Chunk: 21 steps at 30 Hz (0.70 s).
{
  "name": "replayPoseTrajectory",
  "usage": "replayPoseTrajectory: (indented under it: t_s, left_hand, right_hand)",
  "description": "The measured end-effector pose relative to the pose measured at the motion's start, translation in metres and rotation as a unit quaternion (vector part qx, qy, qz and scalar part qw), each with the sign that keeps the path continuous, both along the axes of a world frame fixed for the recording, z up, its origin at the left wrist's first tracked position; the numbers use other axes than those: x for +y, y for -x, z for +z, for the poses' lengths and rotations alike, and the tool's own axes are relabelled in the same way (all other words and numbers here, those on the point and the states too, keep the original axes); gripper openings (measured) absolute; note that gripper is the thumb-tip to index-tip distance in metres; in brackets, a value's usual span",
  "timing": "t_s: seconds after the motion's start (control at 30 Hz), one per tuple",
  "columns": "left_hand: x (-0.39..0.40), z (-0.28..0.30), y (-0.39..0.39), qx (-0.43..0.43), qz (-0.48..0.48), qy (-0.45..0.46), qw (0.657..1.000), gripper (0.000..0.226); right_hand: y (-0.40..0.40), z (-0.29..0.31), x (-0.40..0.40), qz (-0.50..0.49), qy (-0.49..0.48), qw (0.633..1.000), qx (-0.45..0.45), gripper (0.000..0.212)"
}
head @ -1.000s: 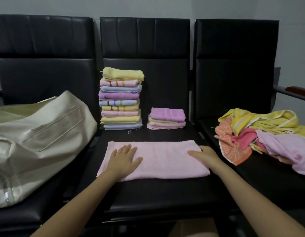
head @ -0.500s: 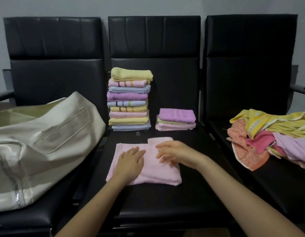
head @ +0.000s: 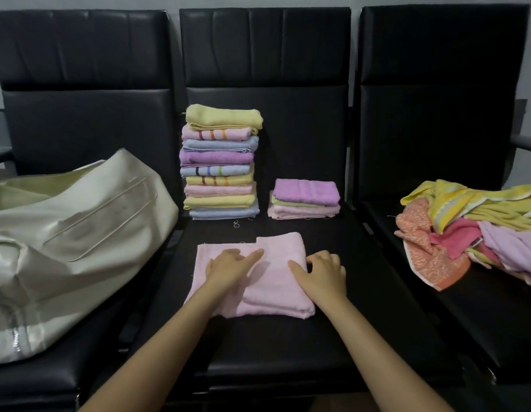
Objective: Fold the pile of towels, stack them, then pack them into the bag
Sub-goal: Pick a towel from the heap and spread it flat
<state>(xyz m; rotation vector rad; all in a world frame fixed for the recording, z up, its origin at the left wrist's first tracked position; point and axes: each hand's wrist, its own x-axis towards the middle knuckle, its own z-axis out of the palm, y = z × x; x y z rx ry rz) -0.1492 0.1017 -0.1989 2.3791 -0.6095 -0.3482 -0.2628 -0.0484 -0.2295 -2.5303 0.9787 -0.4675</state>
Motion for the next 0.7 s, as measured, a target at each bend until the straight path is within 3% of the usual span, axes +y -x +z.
replayPoseTrajectory:
  t_s: [0.1, 0.23, 0.33, 0.4, 0.47, 0.57, 0.63, 0.7]
  left_hand:
    - [-0.012, 0.002, 0.001, -0.041, 0.015, 0.003, 0.999, 0.05]
    - [-0.014, 0.002, 0.011, -0.07, 0.037, 0.121, 0.989, 0.036]
    - [-0.007, -0.006, 0.012, -0.065, 0.018, 0.076, 0.995, 0.019]
    - [-0.003, -0.011, 0.011, -0.075, 0.012, 0.037, 0.996, 0.022]
    - [-0.002, -0.012, 0.013, -0.059, -0.004, 0.044, 0.997, 0.031]
    - [-0.003, -0.013, 0.014, -0.049, -0.023, 0.107, 0.993, 0.041]
    - [-0.004, -0.015, 0.01, -0.045, -0.039, 0.12, 0.991, 0.031]
    - [-0.007, -0.017, 0.007, 0.006, -0.043, 0.148, 0.988, 0.019]
  right_hand:
    - [0.005, 0.003, -0.001, 0.042, -0.035, 0.999, -0.006, 0.041]
    - [0.01, 0.006, 0.0, 0.066, -0.065, 0.995, -0.028, 0.041]
    - [0.009, 0.006, -0.002, 0.077, -0.056, 0.995, -0.002, 0.043]
    - [0.006, 0.007, -0.005, 0.086, -0.069, 0.994, 0.029, 0.04]
    - [0.008, 0.011, -0.008, 0.09, -0.154, 0.983, 0.036, 0.038]
    - [0.018, 0.031, -0.012, 0.107, -0.394, 0.909, -0.084, 0.026]
    - [0.023, 0.051, -0.015, 0.073, -0.44, 0.882, -0.153, 0.017]
    - [0.024, 0.068, -0.018, 0.047, -0.416, 0.893, -0.165, 0.013]
